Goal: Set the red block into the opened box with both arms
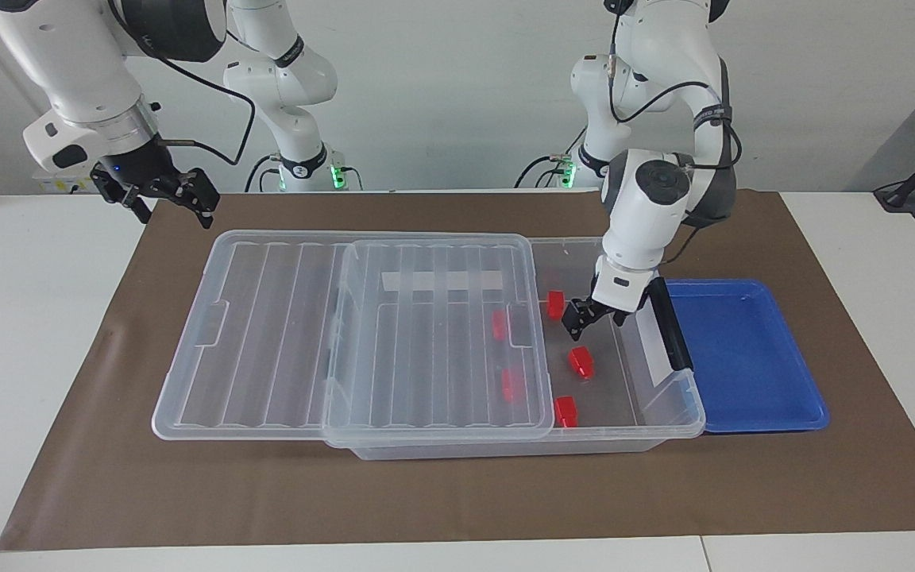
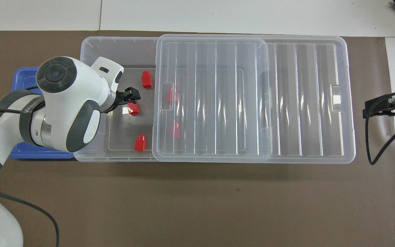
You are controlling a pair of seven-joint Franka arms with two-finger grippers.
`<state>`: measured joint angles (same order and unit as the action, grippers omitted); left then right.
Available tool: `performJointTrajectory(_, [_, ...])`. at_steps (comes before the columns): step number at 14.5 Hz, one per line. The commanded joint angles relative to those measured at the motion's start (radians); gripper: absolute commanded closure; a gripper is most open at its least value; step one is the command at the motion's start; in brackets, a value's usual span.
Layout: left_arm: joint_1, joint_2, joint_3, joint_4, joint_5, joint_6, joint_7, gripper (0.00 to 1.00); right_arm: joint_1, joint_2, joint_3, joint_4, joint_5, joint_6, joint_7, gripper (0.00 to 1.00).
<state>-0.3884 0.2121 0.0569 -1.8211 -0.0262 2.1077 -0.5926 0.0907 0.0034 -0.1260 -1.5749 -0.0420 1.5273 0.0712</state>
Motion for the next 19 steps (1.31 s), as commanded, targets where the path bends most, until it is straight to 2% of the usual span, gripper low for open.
performJointTrajectory(1, [0.009, -0.037, 0.014, 0.077, -0.008, -0.142, -0.003, 0.00, 0.001, 0.015, 0.006, 0.047, 0.024, -0.045, -0.022, 0.00])
performJointTrajectory(6, [0.022, -0.094, 0.014, 0.221, 0.074, -0.379, 0.011, 0.00, -0.009, 0.023, 0.005, 0.041, 0.022, -0.021, -0.024, 0.00])
performJointTrajectory(8, [0.043, -0.152, 0.012, 0.220, 0.092, -0.411, 0.033, 0.00, -0.009, 0.021, 0.005, 0.038, 0.022, -0.018, -0.025, 0.00])
performJointTrajectory(11, [0.114, -0.194, 0.014, 0.226, 0.095, -0.457, 0.192, 0.00, -0.015, 0.021, 0.002, 0.036, 0.022, -0.019, -0.028, 0.00])
performJointTrajectory(17, [0.195, -0.215, 0.015, 0.203, 0.097, -0.460, 0.364, 0.00, -0.028, 0.021, -0.001, 0.035, 0.021, -0.016, -0.047, 0.00])
performJointTrajectory(19, [0.253, -0.220, 0.015, 0.212, 0.097, -0.491, 0.475, 0.00, -0.028, 0.021, -0.001, 0.033, 0.022, -0.004, -0.047, 0.00])
